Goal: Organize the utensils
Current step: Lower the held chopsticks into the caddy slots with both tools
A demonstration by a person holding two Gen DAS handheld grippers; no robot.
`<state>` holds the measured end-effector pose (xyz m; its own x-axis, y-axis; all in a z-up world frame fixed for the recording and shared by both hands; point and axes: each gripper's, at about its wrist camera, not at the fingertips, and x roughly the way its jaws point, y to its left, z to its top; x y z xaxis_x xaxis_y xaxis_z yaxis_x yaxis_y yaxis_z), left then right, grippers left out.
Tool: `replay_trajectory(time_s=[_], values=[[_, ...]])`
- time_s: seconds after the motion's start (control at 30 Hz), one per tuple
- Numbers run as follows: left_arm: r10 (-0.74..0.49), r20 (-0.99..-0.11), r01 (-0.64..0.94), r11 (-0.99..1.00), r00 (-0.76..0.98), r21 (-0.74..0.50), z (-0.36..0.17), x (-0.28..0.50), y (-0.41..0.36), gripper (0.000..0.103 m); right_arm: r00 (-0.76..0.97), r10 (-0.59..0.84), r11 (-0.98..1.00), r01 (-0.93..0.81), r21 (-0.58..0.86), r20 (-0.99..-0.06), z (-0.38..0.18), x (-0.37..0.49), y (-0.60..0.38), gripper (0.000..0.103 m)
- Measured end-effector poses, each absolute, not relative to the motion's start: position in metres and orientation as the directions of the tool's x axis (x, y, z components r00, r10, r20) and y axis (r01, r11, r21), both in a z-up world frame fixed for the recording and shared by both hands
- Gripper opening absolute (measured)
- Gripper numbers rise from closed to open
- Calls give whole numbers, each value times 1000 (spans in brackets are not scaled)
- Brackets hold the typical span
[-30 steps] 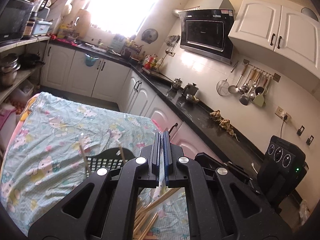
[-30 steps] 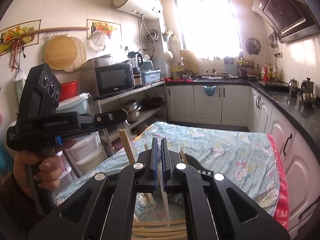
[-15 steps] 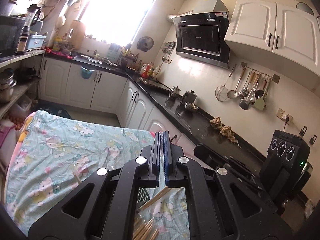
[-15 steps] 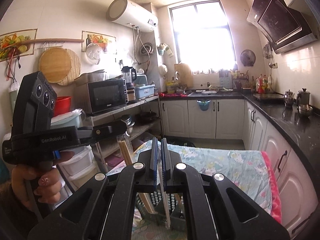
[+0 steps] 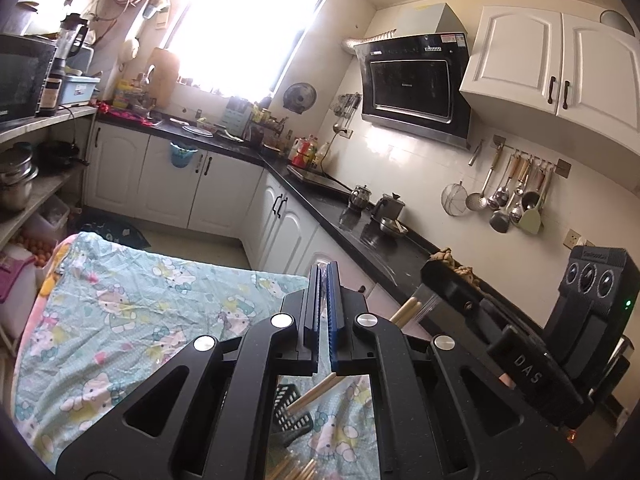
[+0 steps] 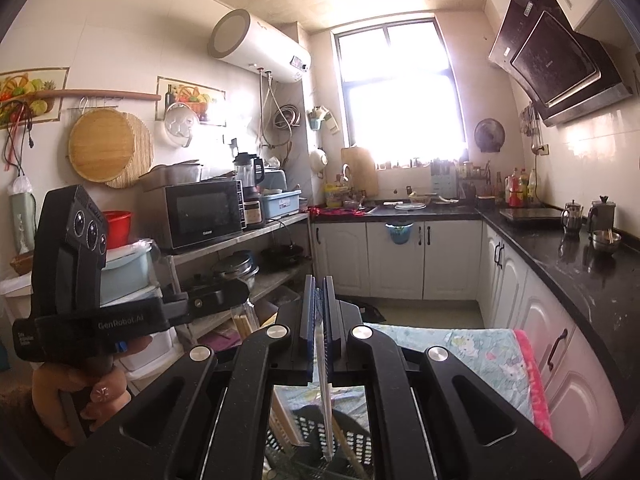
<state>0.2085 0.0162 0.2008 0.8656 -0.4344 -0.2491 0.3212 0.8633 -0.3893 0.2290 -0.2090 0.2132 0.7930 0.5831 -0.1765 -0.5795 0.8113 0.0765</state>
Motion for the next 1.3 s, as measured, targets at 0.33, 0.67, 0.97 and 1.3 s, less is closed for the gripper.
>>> replay_trajectory(time_s=[0.33,0.67,0.97,1.3], values=[[-439,-249,316,855,863,-412,183,224,17,1,820,540,840,-541,50,-193,200,247,-210,4],[-446,-280,303,849,850,-433,153,239,13,1,822,521,851,-523,57,-229,171,267,-207,4],[-444,-306,283,847,842,-450,124,249,12,1,819,502,859,-509,53,-279,144,282,-203,4],[-445,-345,269,850,826,-454,102,254,9,1,813,493,864,-499,63,-309,124,287,-199,4]])
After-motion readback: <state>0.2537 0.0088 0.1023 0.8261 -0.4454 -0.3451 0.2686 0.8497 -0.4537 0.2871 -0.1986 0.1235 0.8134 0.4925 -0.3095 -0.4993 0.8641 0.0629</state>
